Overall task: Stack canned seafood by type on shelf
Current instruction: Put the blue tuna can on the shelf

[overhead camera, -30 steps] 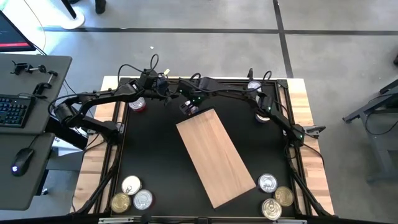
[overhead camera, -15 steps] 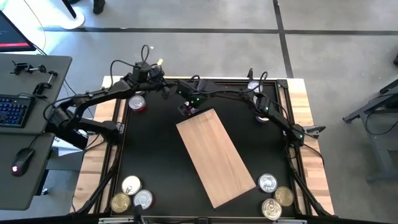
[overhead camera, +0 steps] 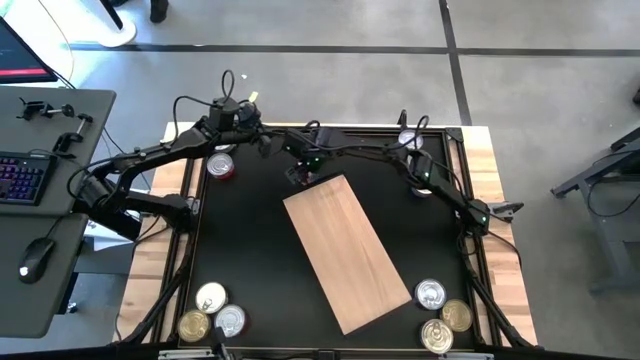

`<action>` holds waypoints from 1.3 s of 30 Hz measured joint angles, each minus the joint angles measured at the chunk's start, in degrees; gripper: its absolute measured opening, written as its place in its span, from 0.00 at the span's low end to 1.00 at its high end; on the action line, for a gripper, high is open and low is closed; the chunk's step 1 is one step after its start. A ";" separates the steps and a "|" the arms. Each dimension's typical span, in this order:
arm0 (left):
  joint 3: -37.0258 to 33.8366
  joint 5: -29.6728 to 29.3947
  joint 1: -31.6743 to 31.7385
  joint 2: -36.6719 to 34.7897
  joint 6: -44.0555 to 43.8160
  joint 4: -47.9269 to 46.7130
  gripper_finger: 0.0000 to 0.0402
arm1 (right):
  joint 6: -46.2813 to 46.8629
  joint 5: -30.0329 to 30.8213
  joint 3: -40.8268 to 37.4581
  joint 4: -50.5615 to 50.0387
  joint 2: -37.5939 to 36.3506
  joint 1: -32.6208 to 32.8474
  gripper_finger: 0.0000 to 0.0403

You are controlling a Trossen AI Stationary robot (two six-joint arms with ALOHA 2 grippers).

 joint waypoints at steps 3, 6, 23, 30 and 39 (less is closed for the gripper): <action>0.00 0.08 0.00 -0.15 2.37 1.49 0.00 | -2.76 0.48 -0.20 -0.12 -1.89 -0.49 0.43; 0.00 0.13 0.05 -1.67 7.38 3.17 0.00 | -5.00 1.44 -0.16 -0.74 -5.41 -1.70 0.43; -2.04 8.43 -0.41 -10.73 -0.53 8.93 0.00 | -8.54 5.47 0.01 -25.26 -23.05 -2.38 0.43; -2.54 8.42 -2.80 -10.71 -3.19 12.60 0.00 | -3.59 7.87 -10.32 -27.79 -35.53 -2.00 0.43; -2.54 7.89 -10.11 -11.91 -14.74 19.53 0.00 | 9.77 -0.54 -50.09 -0.01 -64.83 1.46 0.43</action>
